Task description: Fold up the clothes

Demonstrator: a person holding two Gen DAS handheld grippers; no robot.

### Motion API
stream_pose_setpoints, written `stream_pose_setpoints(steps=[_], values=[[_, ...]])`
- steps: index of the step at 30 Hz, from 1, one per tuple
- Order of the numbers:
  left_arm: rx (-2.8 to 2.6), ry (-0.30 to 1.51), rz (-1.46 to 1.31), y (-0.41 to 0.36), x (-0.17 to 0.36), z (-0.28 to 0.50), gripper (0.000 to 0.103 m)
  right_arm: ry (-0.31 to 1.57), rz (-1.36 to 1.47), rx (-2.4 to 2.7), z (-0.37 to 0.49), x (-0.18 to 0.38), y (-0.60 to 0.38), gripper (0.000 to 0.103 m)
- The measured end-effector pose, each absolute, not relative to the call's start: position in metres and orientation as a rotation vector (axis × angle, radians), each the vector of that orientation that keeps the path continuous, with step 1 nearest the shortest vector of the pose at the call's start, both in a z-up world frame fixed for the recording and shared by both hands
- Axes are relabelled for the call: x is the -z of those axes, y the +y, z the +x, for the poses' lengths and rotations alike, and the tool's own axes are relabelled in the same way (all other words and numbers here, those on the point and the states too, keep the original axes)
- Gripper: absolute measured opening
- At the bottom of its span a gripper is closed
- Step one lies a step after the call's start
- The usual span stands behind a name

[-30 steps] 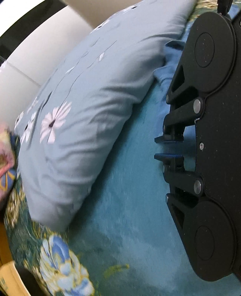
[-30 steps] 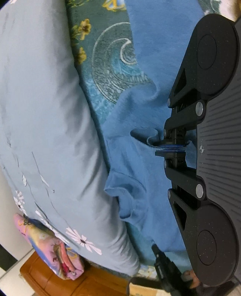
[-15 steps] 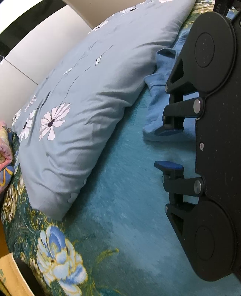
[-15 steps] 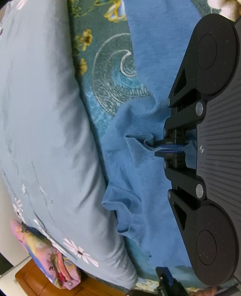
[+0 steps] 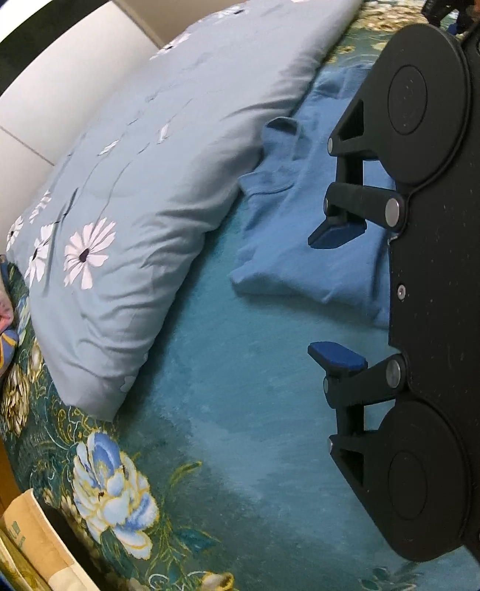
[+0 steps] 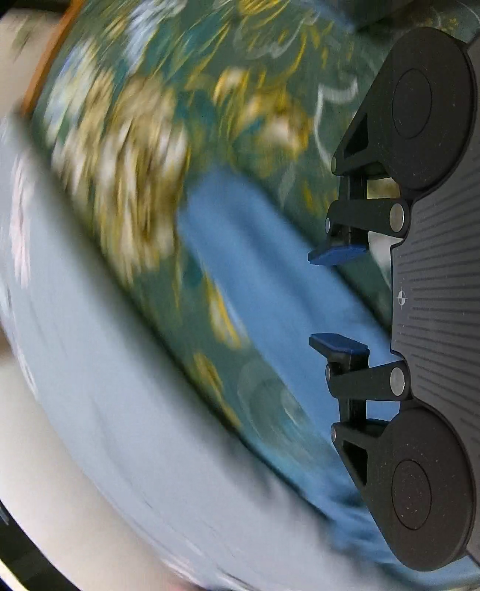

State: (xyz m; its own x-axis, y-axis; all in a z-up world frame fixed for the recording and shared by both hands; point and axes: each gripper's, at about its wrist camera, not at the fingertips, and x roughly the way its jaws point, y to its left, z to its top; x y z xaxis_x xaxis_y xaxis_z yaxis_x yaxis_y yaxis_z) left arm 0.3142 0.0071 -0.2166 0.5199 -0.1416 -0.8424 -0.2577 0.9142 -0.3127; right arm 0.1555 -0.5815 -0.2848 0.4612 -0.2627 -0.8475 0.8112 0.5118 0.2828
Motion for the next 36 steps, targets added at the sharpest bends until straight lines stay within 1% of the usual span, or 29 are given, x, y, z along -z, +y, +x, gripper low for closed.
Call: stream_pose_setpoints(steps=[5, 9, 10, 11, 12, 13, 14, 17, 21, 24, 26, 30, 36], values=[[-0.092, 1.054, -0.442, -0.009, 0.220, 0.306, 0.055, 0.817, 0.791, 0.840, 0.142, 0.307, -0.624, 0.037], [-0.094, 1.063, -0.449, -0.024, 0.222, 0.301, 0.055, 0.793, 0.757, 0.823, 0.147, 0.310, -0.632, 0.040], [-0.088, 1.065, -0.447, -0.028, 0.222, 0.300, 0.055, 0.788, 0.759, 0.810, 0.148, 0.310, -0.633, 0.038], [-0.082, 1.066, -0.445, -0.032, 0.222, 0.299, 0.055, 0.783, 0.764, 0.797, 0.149, 0.309, -0.634, 0.024], [-0.077, 1.068, -0.443, -0.035, 0.221, 0.299, 0.055, 0.778, 0.768, 0.784, 0.150, 0.309, -0.636, 0.017], [-0.073, 1.070, -0.442, -0.037, 0.221, 0.298, 0.056, 0.775, 0.771, 0.775, 0.150, 0.309, -0.637, 0.007], [-0.068, 1.071, -0.442, -0.039, 0.221, 0.298, 0.056, 0.771, 0.780, 0.764, 0.149, 0.307, -0.637, 0.004], [-0.060, 1.073, -0.449, -0.040, 0.219, 0.297, 0.056, 0.732, 0.803, 0.748, 0.144, 0.293, -0.638, 0.002], [-0.052, 1.061, -0.458, -0.035, 0.213, 0.297, 0.056, 0.619, 0.773, 0.739, 0.138, 0.256, -0.636, 0.002], [-0.049, 1.053, -0.472, -0.025, 0.209, 0.296, 0.058, 0.508, 0.744, 0.713, 0.134, 0.218, -0.631, 0.002], [-0.044, 1.049, -0.478, -0.018, 0.208, 0.294, 0.059, 0.473, 0.743, 0.666, 0.135, 0.202, -0.624, 0.002], [-0.038, 1.045, -0.496, -0.002, 0.205, 0.289, 0.059, 0.478, 0.657, 0.542, 0.152, 0.184, -0.584, 0.002], [-0.027, 1.039, -0.500, 0.027, 0.201, 0.280, 0.062, 0.546, 0.581, 0.290, 0.195, 0.186, -0.497, 0.002]])
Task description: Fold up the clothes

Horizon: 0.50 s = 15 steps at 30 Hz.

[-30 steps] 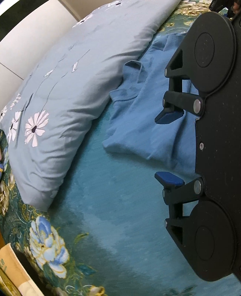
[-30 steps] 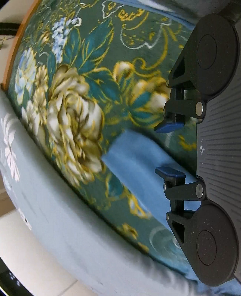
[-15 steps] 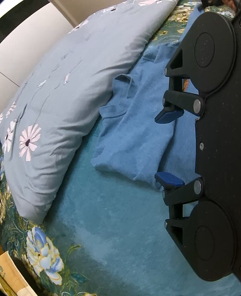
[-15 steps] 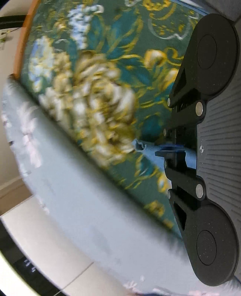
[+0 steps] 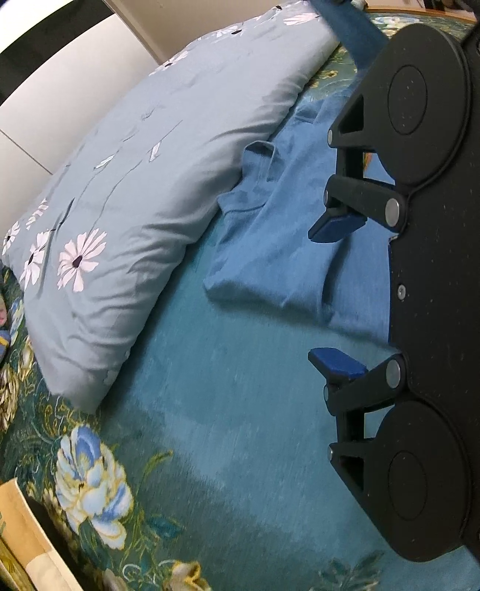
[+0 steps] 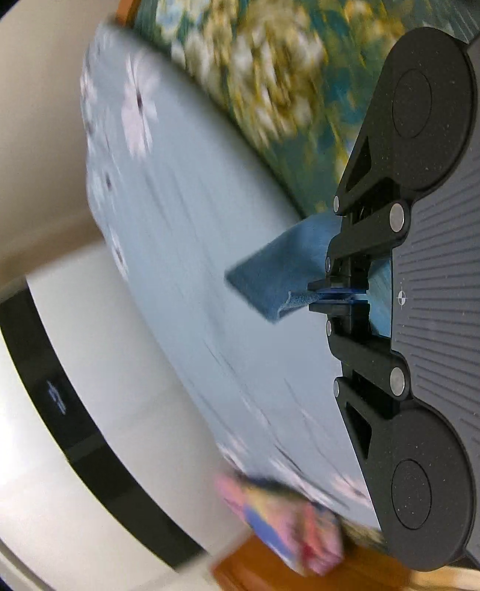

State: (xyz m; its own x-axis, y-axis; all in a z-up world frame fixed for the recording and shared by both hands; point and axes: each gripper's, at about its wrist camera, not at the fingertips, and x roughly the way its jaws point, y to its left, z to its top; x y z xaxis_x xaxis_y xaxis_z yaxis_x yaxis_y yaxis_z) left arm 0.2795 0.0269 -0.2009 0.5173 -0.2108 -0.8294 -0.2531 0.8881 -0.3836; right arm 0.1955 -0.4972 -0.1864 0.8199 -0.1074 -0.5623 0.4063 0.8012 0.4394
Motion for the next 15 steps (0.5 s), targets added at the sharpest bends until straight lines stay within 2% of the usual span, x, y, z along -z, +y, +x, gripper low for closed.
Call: stream_pose_setpoints(steps=[15], values=[[-0.065, 1.049, -0.570, 0.098, 0.209, 0.254, 0.064, 0.854, 0.598, -0.067, 0.275, 0.256, -0.295, 0.002]])
